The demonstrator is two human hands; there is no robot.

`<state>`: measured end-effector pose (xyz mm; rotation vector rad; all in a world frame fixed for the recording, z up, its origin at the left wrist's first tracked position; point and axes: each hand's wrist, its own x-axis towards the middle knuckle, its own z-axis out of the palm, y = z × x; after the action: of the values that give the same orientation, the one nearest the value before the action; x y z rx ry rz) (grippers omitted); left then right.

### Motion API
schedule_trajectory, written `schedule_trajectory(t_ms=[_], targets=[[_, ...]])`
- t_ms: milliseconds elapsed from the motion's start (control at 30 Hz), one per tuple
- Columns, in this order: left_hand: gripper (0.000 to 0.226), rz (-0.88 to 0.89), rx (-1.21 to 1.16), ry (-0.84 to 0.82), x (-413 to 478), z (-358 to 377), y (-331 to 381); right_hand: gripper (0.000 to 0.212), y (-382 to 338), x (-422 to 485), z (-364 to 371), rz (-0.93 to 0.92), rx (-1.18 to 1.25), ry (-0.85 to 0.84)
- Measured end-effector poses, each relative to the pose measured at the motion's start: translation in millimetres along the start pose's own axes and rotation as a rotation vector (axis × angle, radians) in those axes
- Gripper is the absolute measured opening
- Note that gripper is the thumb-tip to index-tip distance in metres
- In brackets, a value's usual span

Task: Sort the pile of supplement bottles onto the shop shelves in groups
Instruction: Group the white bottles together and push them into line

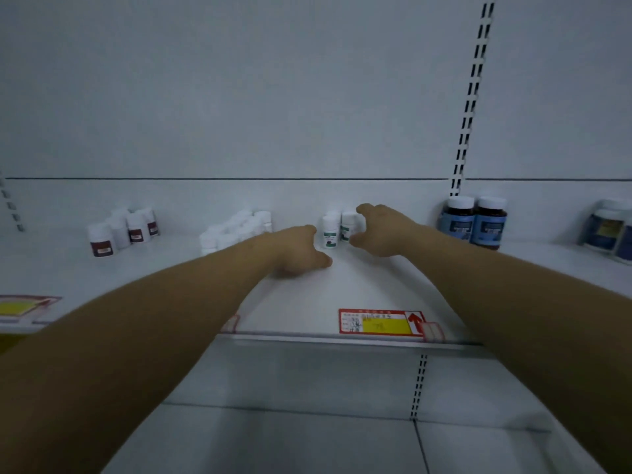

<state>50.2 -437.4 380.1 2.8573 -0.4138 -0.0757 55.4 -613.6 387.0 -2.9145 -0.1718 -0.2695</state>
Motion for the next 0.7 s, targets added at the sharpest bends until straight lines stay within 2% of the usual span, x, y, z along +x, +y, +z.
schedule_trajectory(t_ms=[67,300,367,533,700], targets=[[0.063,0.02,-0.026,0.035,11,1,0,0.051,1,6,5,0.024,0.022,0.004],[0.068,-0.025,-0.105,0.089,40,-4,0,0.061,5,31,12,0.021,0.095,0.035],[0.062,-0.017,-0.109,0.068,47,-5,2,0.057,9,35,13,0.005,0.106,0.06],[0.028,0.093,-0.097,0.041,55,-1,12,0.044,14,41,17,-0.001,0.122,0.106],[0.023,0.15,-0.068,0.019,53,0,23,0.037,19,40,18,0.032,0.116,0.149]])
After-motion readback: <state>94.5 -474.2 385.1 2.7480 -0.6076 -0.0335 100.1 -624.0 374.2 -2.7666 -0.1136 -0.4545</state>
